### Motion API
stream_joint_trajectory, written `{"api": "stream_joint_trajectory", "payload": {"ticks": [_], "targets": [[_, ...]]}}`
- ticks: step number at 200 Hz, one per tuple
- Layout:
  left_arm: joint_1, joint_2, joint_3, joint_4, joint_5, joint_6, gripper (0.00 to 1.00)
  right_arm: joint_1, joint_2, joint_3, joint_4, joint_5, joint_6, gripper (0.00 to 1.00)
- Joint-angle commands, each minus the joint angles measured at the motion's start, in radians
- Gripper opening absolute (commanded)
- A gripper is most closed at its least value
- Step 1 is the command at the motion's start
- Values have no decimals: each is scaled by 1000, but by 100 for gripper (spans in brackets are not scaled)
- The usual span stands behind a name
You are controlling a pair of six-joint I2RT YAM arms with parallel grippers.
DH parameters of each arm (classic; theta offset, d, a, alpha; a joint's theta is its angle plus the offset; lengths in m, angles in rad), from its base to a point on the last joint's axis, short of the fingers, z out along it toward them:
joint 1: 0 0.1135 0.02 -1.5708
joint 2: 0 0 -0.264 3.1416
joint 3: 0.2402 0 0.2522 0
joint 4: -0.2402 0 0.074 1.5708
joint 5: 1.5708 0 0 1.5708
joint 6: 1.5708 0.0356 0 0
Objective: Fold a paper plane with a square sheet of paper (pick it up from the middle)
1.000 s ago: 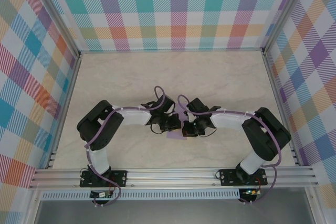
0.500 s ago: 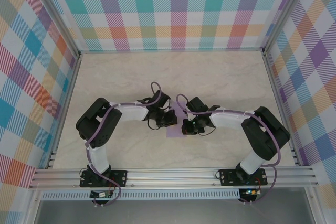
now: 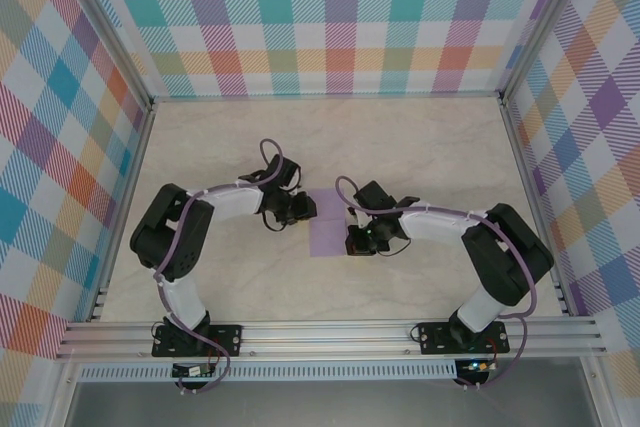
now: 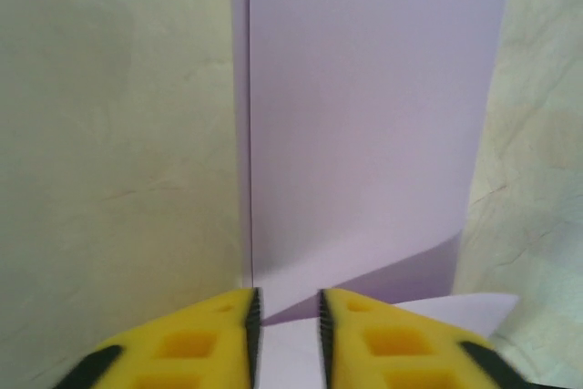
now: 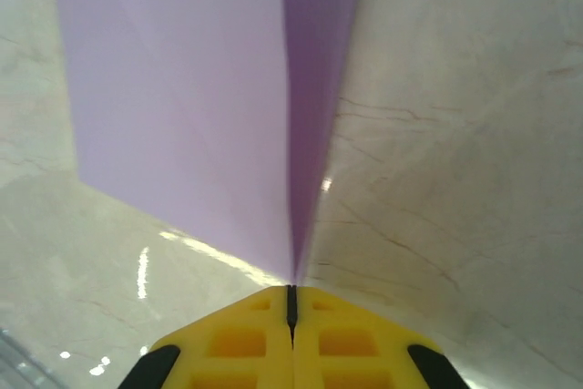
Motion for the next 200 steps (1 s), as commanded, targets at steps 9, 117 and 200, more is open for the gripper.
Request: {"api": "stream_joint_trajectory", "payload": {"ticks": [9, 117, 200], "targets": [[6, -163, -56, -38, -53, -34, 47, -32, -29, 101, 4, -25, 16, 29], [-2, -408, -300, 83, -49, -215, 100, -149, 220, 267, 57, -164, -88, 47], [-49, -307, -296, 243, 109, -270, 99, -160, 251, 243, 96, -242, -111, 11]]}}
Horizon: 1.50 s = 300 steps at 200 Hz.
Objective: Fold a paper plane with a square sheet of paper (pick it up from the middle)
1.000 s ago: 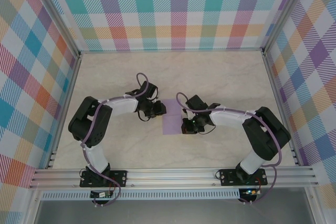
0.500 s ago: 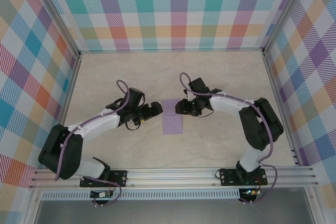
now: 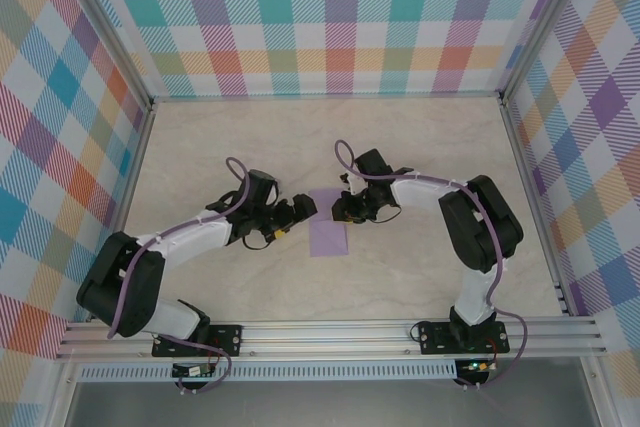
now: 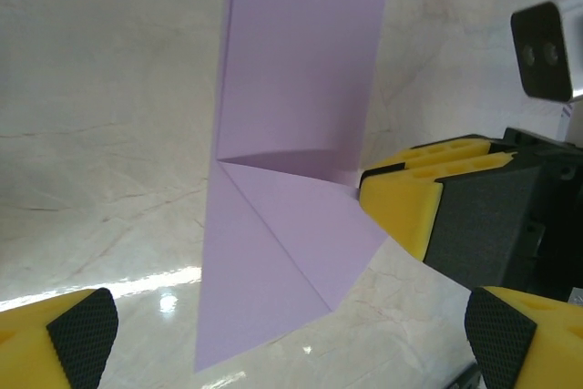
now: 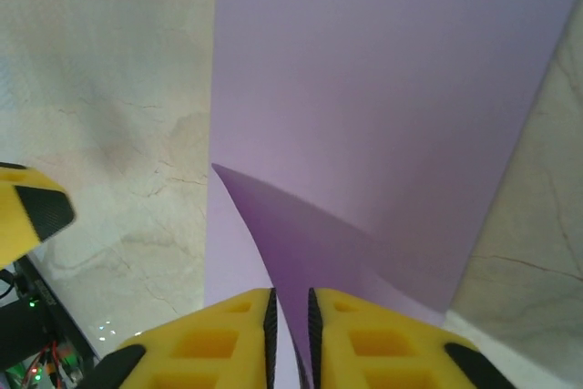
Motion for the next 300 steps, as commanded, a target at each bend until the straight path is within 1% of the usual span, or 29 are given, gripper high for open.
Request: {"api": "stream_joint_trajectory", "payload": {"ticks": [1, 27, 47, 100, 140, 180, 203, 215, 223, 252, 277, 300], "targets": [[-31, 45, 2, 81, 81, -29, 99, -9, 2, -4, 19, -25, -18, 11], [-60, 94, 14, 136, 117, -36, 97, -24, -12, -23, 44, -19, -9, 8], [-78, 132, 28, 157, 132, -40, 92, -35, -17, -34, 61, -20, 2, 7], [-92, 228, 67, 220, 151, -59, 66, -54, -37, -67, 97, -27, 23, 7], [-92, 281, 106, 232, 145, -46, 53, -59, -41, -76, 99, -31, 27, 8], [-92, 335, 143, 207, 132, -23, 45, -65, -49, -80, 99, -31, 28, 9], [-92, 359, 155, 205, 132, -15, 41, -68, -58, -83, 100, -27, 32, 12], [-92, 370, 162, 203, 135, -8, 38, -70, -67, -86, 98, -24, 35, 15], [-92, 376, 163, 205, 138, -4, 35, -71, -76, -87, 96, -19, 38, 19], [-92, 380, 167, 204, 138, 14, 26, -80, -133, -102, 87, 30, 65, 37], [-92, 374, 175, 188, 133, 42, 17, -85, -201, -120, 74, 103, 86, 53], [-92, 351, 203, 102, 100, 88, 9, -87, -269, -128, 44, 187, 96, 65]]}}
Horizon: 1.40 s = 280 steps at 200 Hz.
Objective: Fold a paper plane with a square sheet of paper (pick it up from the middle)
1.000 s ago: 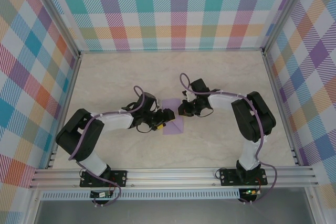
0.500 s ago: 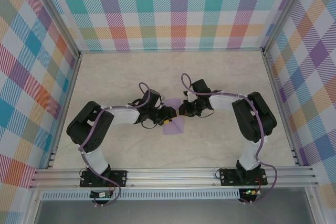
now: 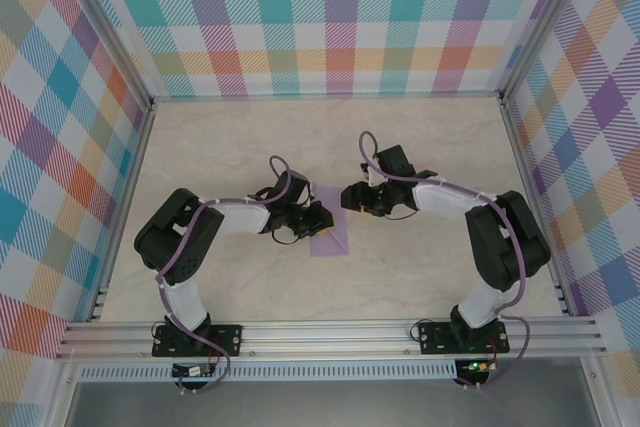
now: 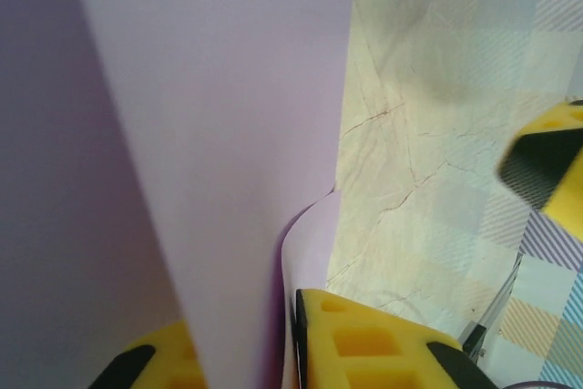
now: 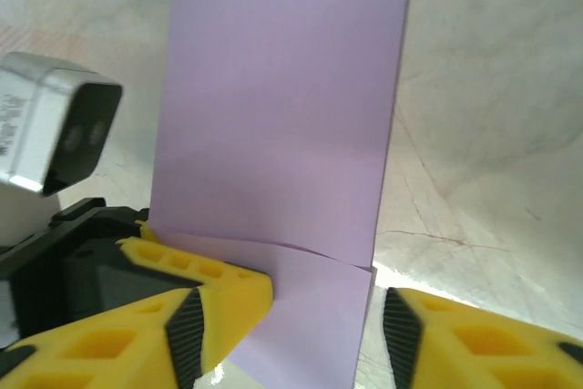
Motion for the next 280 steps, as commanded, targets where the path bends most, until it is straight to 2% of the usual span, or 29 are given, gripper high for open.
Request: {"api": "stream_joint_trajectory", "payload": {"ticks": [1, 20, 39, 63, 108, 144, 185, 205, 239, 280], "targets": [[-6, -26, 45, -88, -29, 66, 9, -7, -79, -16, -32, 103, 18, 65], [-6, -84, 83, -236, -99, 123, 8, -8, -142, -24, -66, 178, 23, 72], [-6, -152, 162, -503, -236, 198, 8, -8, -203, -32, -102, 252, 30, 77], [-7, -237, 255, -756, -389, 259, 8, -10, -278, -33, -151, 331, 39, 84], [-10, -347, 432, -1098, -745, 321, 8, -10, -357, -31, -220, 409, 47, 87], [-46, -303, 541, -1267, -1082, 325, 8, -9, -371, -41, -230, 424, 50, 90], [-118, -115, 610, -1376, -1322, 269, 8, -9, -368, -47, -241, 450, 63, 93], [-153, -2, 634, -1374, -1339, 250, 8, -10, -368, -44, -251, 467, 66, 93], [-212, 157, 655, -1274, -1252, 250, 8, -12, -366, -36, -270, 492, 74, 93], [-277, 299, 724, -1238, -1183, 233, 9, -19, -373, -40, -291, 512, 84, 93]]}}
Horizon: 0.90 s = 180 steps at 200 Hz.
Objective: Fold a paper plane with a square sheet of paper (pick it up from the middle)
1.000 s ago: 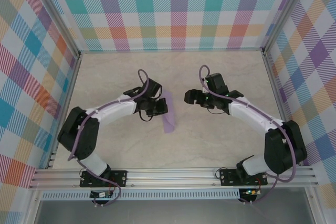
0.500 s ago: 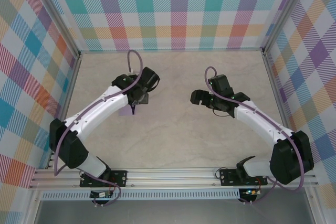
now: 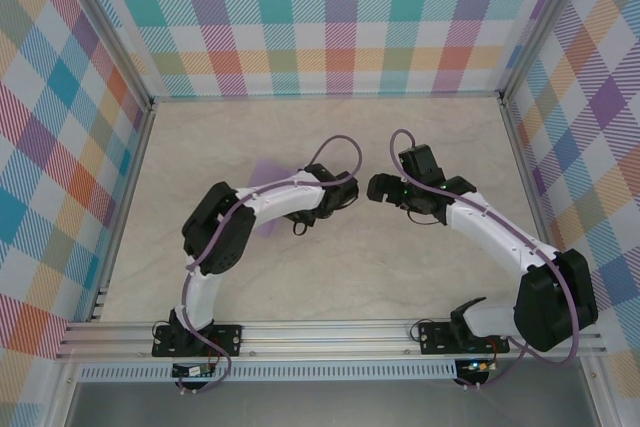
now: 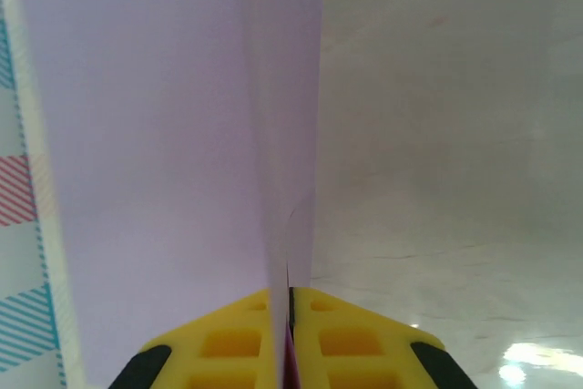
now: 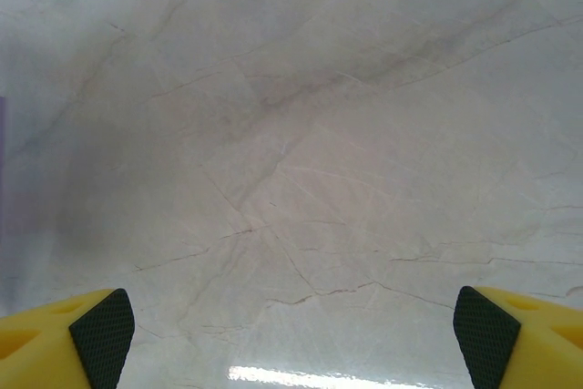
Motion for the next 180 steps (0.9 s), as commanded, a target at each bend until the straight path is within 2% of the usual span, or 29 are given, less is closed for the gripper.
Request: {"api": "stream_joint_trajectory", "payload": {"ticks": [1, 114, 140, 180], "targets": [[-37, 39, 54, 24, 42, -26, 9, -10, -21, 1, -31, 29, 21, 93], [-50, 54, 5, 224, 376, -16, 19, -33, -22, -13, -60, 58, 57, 93], [-50, 38, -5, 254, 441, -17, 25, -37, -35, -21, -70, 71, 70, 93], [-42, 1, -34, 314, 552, -21, 41, -54, -70, -46, -72, 84, 101, 93]]}}
